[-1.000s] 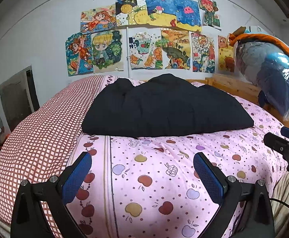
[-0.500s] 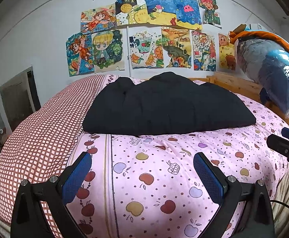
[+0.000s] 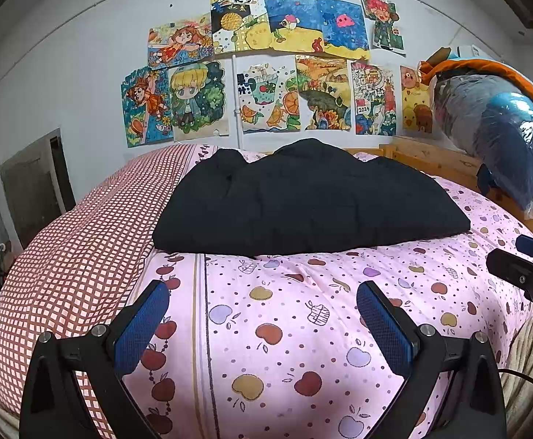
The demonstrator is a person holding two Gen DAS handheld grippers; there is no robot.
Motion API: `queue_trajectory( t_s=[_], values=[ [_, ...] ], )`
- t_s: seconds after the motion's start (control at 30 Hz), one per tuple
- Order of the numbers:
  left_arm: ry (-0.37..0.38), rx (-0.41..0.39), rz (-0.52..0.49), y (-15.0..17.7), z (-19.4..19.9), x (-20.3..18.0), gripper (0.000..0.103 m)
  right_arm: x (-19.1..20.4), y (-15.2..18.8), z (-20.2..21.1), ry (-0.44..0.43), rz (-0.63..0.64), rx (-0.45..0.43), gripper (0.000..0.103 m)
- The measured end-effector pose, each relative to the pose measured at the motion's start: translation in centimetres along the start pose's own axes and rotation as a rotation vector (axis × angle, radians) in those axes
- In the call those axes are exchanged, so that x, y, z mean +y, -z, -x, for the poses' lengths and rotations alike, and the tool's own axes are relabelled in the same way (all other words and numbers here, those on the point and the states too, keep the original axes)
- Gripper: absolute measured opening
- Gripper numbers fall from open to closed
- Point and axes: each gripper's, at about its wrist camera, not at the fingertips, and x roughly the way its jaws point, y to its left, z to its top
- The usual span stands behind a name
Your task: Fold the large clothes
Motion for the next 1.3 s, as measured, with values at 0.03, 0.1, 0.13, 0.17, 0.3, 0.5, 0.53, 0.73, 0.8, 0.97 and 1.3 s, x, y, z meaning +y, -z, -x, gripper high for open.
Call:
queue_trajectory(
  t_s=[0.03,0.1,0.13,0.17,0.3,0.5,0.53,0.73,0.8,0.97,1.3],
  values=[
    [0.000,-0.002,-0.001,-0.01,0.05,-0.02,0.103,0.05,0.01,0.01,0.000,0.002,-0.001,0.101],
    [0.000,-0.006,0.001,-0.07,0.10,-0.05,0.103,0.11,0.01,0.03,0.000,0.003,-0.002,0.101],
    [0.000,-0.008,0.002,-0.08,0.13,0.03,0.103,0.11,0.00,0.04,0.000,0.002,-0.002,0.101],
    [0.000,-0.009,0.003,-0.10,0.14,0.02,0.103,0.10,0.00,0.04,-0.002,0.002,-0.002,0.101],
    [0.001,-0.008,0.002,-0.09,0.13,0.08,0.103,0.14,0.00,0.05,0.000,0.002,-0.002,0.101],
    [0.000,-0.014,0.001,-0.10,0.29,0.03,0.103,0.18,-0.03,0.08,0.000,0.002,-0.003,0.101],
    [-0.001,-0.016,0.000,-0.15,0.34,-0.01,0.103,0.22,-0.04,0.06,0.000,0.003,-0.005,0.101],
    [-0.005,-0.021,-0.009,-0.31,0.47,-0.29,0.103,0.32,-0.08,0.33,0.000,0.001,-0.008,0.102],
    [-0.006,-0.021,-0.006,-0.27,0.50,-0.37,0.103,0.35,-0.08,0.34,-0.001,0.000,-0.007,0.101],
    [-0.006,-0.020,-0.006,-0.34,0.51,-0.46,0.103,0.35,-0.09,0.39,0.000,-0.002,-0.007,0.102],
    [-0.006,-0.022,-0.007,-0.29,0.56,-0.55,0.103,0.32,-0.07,0.39,-0.001,-0.001,-0.007,0.101]
  ],
)
